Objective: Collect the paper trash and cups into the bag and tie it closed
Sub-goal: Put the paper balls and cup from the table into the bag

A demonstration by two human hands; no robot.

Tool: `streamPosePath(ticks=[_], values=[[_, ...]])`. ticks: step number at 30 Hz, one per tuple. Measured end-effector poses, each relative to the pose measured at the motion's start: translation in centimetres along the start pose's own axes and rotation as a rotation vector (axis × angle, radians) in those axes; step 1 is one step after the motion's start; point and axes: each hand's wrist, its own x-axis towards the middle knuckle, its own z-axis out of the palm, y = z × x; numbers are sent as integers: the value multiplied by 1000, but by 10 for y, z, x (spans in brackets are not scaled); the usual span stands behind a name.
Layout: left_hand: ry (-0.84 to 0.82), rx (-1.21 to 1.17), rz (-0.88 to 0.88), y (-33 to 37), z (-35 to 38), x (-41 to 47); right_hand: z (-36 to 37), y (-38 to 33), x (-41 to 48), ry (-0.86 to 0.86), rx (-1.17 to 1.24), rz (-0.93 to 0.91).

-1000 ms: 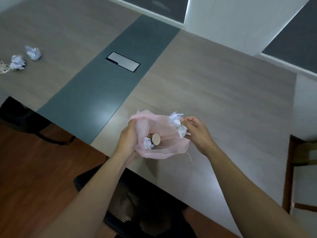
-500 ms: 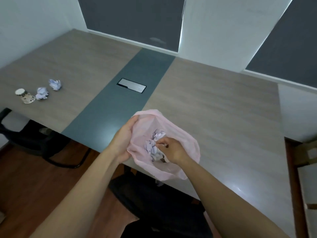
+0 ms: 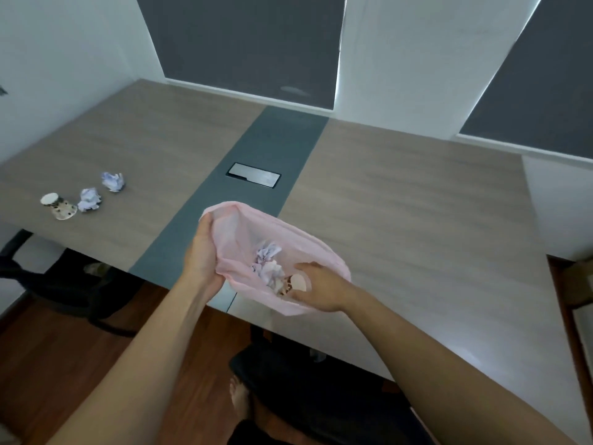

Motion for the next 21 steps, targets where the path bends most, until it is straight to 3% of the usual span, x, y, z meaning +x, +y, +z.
streamPosePath(ticks=[4,10,15,21], values=[[-67,35,4,32,-17,61,-4,-12,39,-10,-90,123],[-156,175,61,76,-52,156,-7,-53,114,135,-65,226],[13,576,101,87,-86,211,-5,-74,170,172,-82,327],[-51,860,-112,40,-139,253,27,-73,186,92,-139,364]])
